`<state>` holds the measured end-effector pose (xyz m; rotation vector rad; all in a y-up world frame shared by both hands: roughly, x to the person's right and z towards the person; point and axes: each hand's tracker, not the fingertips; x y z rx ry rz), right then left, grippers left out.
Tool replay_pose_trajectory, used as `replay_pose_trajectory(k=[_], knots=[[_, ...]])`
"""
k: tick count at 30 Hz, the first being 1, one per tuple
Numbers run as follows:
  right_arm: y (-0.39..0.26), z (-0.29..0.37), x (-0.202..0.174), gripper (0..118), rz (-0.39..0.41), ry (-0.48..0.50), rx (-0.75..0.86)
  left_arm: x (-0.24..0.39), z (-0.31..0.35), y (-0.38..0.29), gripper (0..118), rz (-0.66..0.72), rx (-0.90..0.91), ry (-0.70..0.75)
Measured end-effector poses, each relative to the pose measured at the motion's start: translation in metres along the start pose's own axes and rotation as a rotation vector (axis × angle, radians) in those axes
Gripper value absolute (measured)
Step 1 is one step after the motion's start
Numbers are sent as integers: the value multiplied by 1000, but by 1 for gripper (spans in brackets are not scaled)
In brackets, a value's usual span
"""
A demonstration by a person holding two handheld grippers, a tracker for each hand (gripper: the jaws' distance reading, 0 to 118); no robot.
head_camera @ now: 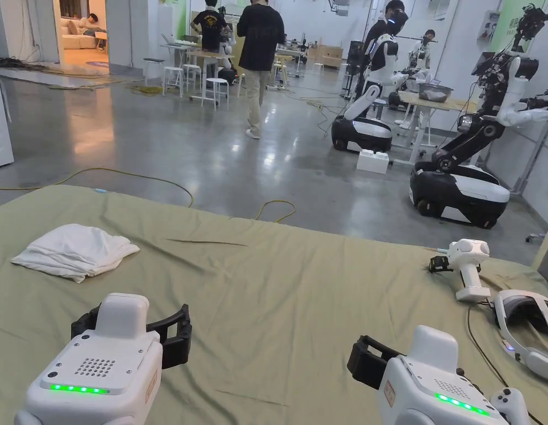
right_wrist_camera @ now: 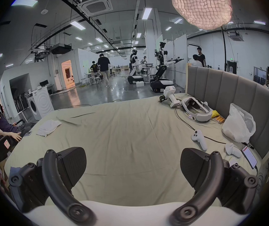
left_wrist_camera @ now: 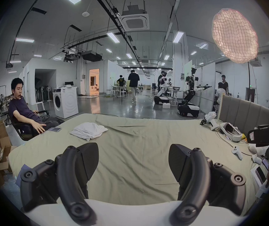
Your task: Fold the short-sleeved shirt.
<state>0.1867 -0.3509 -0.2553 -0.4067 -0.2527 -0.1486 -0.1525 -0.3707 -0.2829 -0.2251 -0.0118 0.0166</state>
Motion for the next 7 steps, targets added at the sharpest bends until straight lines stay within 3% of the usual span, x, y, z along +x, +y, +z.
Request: replay_pose_trajectory(k=[7], knots=[[3,5,3,115,-12,45,-2,-6,-5,-8,94,16,-21,-5]])
